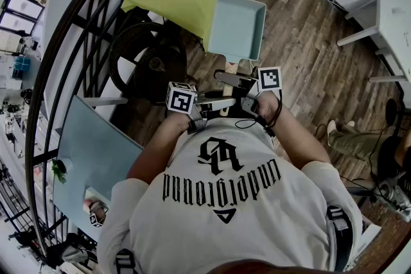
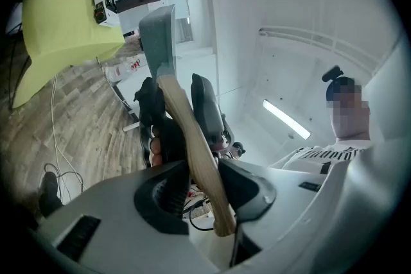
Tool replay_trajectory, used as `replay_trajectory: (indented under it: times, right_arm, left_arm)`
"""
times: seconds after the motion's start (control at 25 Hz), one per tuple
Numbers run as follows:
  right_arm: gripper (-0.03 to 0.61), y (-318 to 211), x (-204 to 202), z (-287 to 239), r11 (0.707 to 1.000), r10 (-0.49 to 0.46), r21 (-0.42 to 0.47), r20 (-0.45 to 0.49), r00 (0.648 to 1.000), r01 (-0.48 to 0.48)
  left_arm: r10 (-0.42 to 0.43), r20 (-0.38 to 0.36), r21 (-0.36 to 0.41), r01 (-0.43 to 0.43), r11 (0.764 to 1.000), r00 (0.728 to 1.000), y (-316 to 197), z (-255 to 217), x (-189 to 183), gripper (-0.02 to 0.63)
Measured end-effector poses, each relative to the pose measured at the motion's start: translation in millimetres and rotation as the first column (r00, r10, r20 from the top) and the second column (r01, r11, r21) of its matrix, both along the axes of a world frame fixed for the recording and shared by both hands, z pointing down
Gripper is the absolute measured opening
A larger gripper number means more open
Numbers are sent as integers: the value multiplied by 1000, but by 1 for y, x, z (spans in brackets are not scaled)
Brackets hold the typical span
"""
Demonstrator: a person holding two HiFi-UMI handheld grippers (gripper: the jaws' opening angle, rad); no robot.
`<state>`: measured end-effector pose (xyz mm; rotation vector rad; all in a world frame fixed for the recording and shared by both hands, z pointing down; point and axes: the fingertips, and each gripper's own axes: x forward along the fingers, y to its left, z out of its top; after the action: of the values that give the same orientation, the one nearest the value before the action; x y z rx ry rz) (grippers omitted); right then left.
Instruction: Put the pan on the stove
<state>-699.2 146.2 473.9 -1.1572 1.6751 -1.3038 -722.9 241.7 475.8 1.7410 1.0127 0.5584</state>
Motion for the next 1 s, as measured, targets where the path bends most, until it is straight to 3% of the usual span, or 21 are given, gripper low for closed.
replay_trajectory:
  times: [0.6,1.0]
  right_arm:
    - [129,10,65,13,1000,13,-10,21,1000,-12]
    - [127,29,181,24,1000,23,-22,5,1000,-23]
  left_arm:
    - [16,32,-7,-15,1000,999,13,14,65,149]
    - [50,16,3,-50,999,999,34,27,179,147]
